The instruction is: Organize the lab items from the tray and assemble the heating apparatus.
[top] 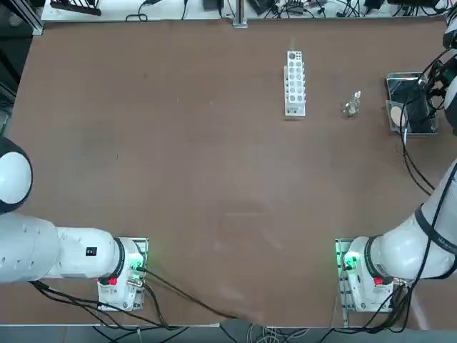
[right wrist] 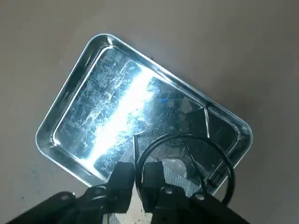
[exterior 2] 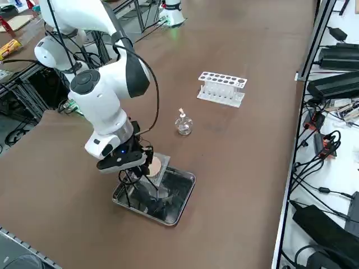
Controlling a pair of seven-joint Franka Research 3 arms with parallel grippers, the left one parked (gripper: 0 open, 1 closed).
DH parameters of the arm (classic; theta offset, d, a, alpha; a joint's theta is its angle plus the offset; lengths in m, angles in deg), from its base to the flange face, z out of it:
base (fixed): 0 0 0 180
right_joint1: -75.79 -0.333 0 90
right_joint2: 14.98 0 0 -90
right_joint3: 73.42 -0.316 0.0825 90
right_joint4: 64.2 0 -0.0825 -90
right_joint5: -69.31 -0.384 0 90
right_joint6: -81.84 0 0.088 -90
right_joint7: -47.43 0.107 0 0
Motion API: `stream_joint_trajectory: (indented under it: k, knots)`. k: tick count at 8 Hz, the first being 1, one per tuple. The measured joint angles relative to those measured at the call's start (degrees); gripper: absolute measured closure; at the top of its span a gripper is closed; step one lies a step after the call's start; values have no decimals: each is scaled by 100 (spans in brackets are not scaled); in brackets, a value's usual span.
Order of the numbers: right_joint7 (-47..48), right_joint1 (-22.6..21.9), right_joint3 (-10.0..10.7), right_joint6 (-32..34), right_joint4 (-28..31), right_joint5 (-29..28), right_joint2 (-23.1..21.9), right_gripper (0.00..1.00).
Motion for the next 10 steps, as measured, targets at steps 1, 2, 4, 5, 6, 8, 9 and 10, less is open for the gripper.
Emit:
stream_joint_trajectory:
  k: [1, 2, 4, 5, 6, 8, 9, 10]
  knots:
    - [0, 0, 0, 2, 0, 0, 0, 83]
    - [0, 0, 0, 2, -1, 0, 0, 86]
    - [0, -2, -12, 3, -18, 0, -2, 90]
    - [-1, -8, -20, 2, -38, 0, -4, 91]
    - [-1, -12, -32, 2, -71, 0, -18, 91]
    - [4, -37, -165, 56, -168, 0, -174, 91]
    - [15, -75, -205, 239, -267, 2, -308, 92]
    - [17, -90, -215, 599, -446, 30, -461, 93]
